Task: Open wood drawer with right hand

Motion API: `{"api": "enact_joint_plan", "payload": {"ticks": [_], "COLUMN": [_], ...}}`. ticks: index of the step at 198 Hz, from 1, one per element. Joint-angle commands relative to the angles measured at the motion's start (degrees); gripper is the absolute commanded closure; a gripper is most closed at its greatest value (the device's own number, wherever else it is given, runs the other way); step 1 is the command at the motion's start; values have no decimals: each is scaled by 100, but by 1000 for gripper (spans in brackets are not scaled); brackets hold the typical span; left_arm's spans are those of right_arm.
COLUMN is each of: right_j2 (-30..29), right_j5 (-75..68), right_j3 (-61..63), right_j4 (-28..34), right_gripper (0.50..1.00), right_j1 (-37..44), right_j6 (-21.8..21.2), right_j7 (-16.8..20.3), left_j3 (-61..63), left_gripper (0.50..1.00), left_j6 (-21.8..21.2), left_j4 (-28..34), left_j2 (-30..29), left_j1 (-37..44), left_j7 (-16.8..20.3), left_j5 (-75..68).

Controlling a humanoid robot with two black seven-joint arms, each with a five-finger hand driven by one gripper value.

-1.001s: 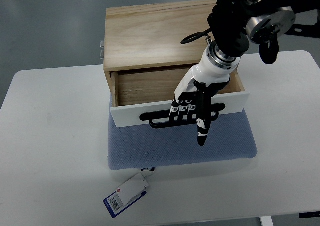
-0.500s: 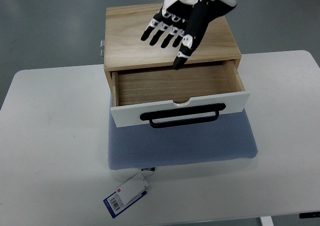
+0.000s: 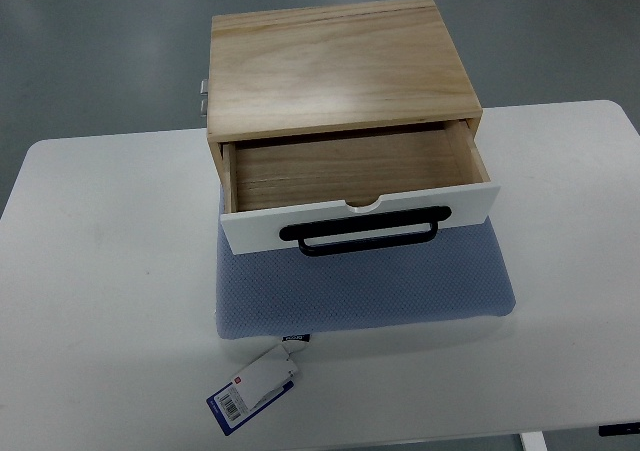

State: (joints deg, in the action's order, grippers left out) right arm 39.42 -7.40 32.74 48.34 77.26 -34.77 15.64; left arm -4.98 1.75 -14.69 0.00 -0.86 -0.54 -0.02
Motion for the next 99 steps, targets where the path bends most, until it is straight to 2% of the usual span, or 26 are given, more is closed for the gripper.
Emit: {"api": "enact_joint_plan", "payload": {"ticks": [1, 14, 38, 86, 99], "right_j2": [-321, -645, -1278, -2245, -2307], "right_j5": [2, -7, -16, -33, -33], "right_j3": [830, 1348, 2112, 3405, 3467], "right_j4": [-518, -1106, -1941, -2487, -2522], "right_gripper": [556, 556, 554, 554, 554], "right_j1": [-836, -1310, -1837, -2567, -2602], "right_j6": [216, 321, 321, 339, 339], "right_j7": [-474, -887, -1344, -1459, -1459], "left_j3": [-12, -3, -3, 6, 6], "left_gripper": [500, 500, 500, 500, 500], "left_j6": [1, -8, 1, 1, 1], "left_j4": [1, 1, -8, -17, -17], "left_j2": [0, 0, 0, 0, 0], "left_j1": [-2, -2, -2, -2, -2], "left_j7": [1, 1, 1, 1, 1], "left_j5": [2, 2, 2, 2, 2]}}
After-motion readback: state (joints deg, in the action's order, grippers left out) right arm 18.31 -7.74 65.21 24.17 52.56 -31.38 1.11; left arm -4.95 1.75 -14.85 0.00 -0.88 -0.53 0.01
